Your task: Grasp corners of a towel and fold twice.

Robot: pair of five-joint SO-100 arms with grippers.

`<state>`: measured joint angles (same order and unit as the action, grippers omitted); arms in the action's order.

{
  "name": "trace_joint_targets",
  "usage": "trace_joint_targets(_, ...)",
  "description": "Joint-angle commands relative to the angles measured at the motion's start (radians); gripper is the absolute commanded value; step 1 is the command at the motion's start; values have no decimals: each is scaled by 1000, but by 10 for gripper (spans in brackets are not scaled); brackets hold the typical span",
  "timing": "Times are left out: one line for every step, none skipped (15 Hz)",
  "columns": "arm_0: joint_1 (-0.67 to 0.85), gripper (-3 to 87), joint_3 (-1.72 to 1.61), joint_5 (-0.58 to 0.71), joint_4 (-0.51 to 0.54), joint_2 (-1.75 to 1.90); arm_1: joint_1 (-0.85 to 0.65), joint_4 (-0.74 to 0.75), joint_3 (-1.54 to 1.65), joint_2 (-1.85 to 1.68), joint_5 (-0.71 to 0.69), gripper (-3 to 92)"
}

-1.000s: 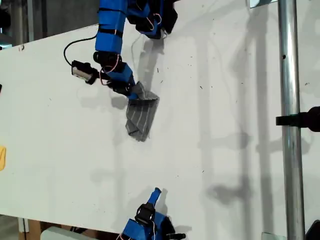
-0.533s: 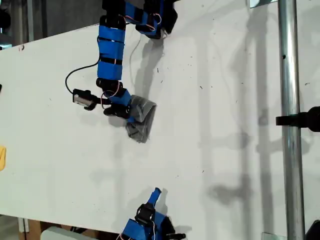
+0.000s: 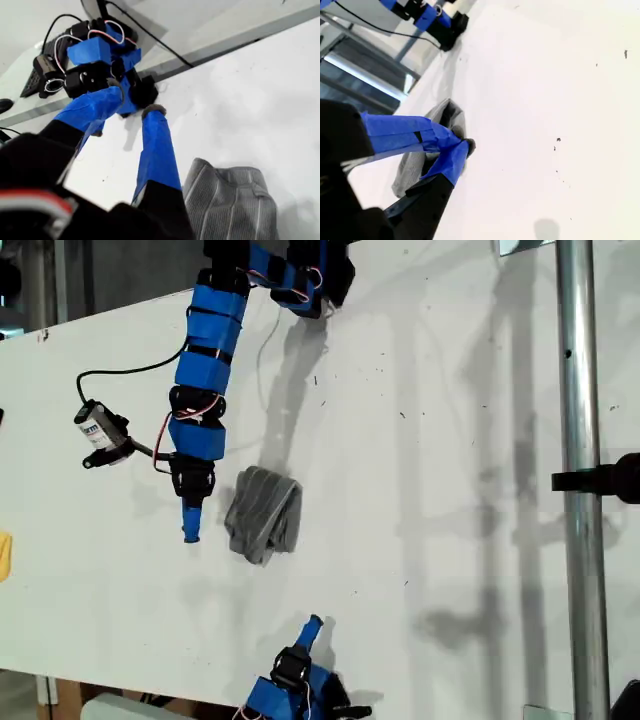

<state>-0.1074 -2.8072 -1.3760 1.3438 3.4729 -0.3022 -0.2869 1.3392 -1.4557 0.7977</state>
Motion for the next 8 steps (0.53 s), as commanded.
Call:
trace_joint_targets(15, -19, -9, 18, -51, 8, 9, -44, 60, -156, 8, 114)
trace_joint_targets(17, -20, -23, 18, -63, 8, 14, -86, 109, -202, 29, 114)
trace_joint_targets(25, -20, -40, 20, -72, 8, 20, -120, 169, -253, 48, 103)
trace_joint_targets(35, -21, -61, 38, -89, 8, 25, -156, 244, -313, 67, -3)
trace_joint_targets(43, -21, -89, 64, -115, 8, 34, -245, 291, -367, 67, -3)
trace_joint_targets(63, -21, -120, 80, -144, 8, 41, -373, 334, -410, 83, -3)
trace_joint_targets(80, -21, -158, 95, -178, 8, 41, -474, 437, -463, 133, -3)
trace_joint_targets(103, 1, -199, 110, -189, 8, 34, -540, 591, -535, 186, -3)
